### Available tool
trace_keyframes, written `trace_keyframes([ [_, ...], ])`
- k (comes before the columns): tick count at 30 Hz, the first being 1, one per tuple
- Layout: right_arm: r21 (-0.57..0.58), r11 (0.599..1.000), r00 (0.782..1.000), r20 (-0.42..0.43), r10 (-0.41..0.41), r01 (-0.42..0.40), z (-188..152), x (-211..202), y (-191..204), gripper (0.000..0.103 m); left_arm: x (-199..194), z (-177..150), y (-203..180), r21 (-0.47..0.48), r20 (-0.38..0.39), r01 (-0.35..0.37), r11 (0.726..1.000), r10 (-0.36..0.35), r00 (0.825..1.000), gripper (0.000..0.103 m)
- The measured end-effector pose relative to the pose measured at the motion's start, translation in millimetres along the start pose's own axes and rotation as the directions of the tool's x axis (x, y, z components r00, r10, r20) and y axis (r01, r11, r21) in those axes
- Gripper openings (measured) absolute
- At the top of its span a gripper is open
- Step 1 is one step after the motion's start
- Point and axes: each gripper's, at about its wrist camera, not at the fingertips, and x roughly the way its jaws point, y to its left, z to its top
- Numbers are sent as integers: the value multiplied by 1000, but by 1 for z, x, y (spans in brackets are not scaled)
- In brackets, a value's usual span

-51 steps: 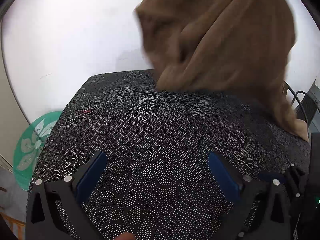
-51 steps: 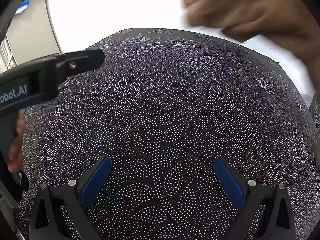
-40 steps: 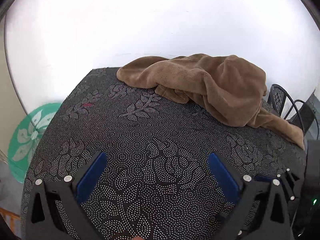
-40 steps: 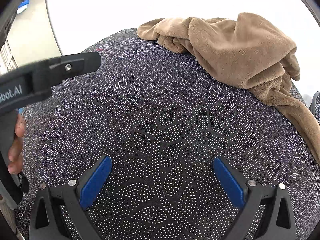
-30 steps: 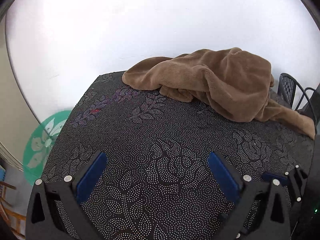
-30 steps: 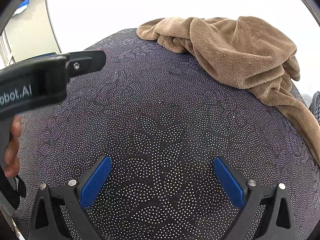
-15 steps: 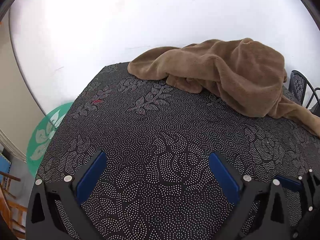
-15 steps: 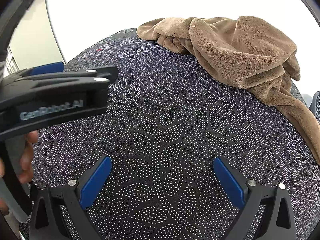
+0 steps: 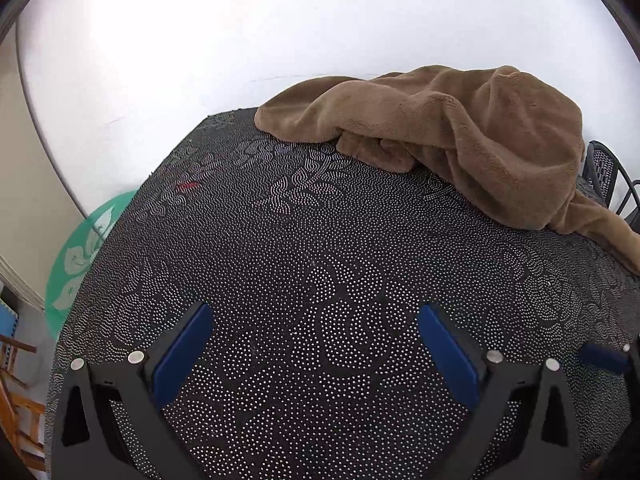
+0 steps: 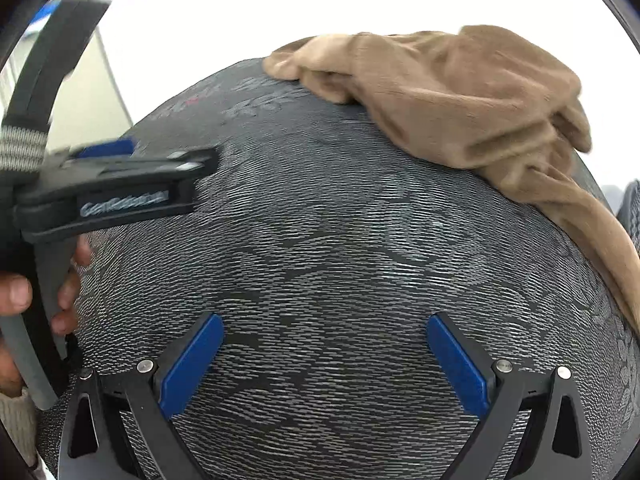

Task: Fold clothes

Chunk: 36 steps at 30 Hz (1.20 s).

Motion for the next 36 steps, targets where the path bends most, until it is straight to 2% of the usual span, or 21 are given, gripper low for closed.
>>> trace_keyframes([
  [3, 75, 997, 1000, 16, -16, 15, 2, -6, -28, 103, 6, 2, -5, -19, -13, -9, 1000, 9, 1000, 103],
  [10, 113, 987, 993, -12, -113, 114, -4, 0, -61, 103, 32, 9, -2, -47, -51, -22, 999, 19, 999, 103],
  [18, 169, 978, 992, 2, -127, 125, -5, -7, -86, 103, 80, 19, 15, -100, -152, -34, 994, 19, 988, 102],
  [25, 231, 966, 989, 67, -132, 114, 4, -23, -102, 103, 103, 31, 32, -97, -156, -47, 994, 31, 987, 102],
  [29, 234, 968, 987, 108, -117, 89, 9, -31, -100, 103, 106, 27, 33, -101, -154, -54, 993, 38, 987, 102],
  [32, 224, 972, 986, 131, -99, 68, 12, -34, -94, 103, 118, 35, 39, -105, -155, -59, 993, 42, 987, 102],
  [36, 210, 976, 986, 139, -87, 57, 17, -33, -85, 103, 124, 41, 45, -67, -154, -34, 997, 23, 988, 103],
])
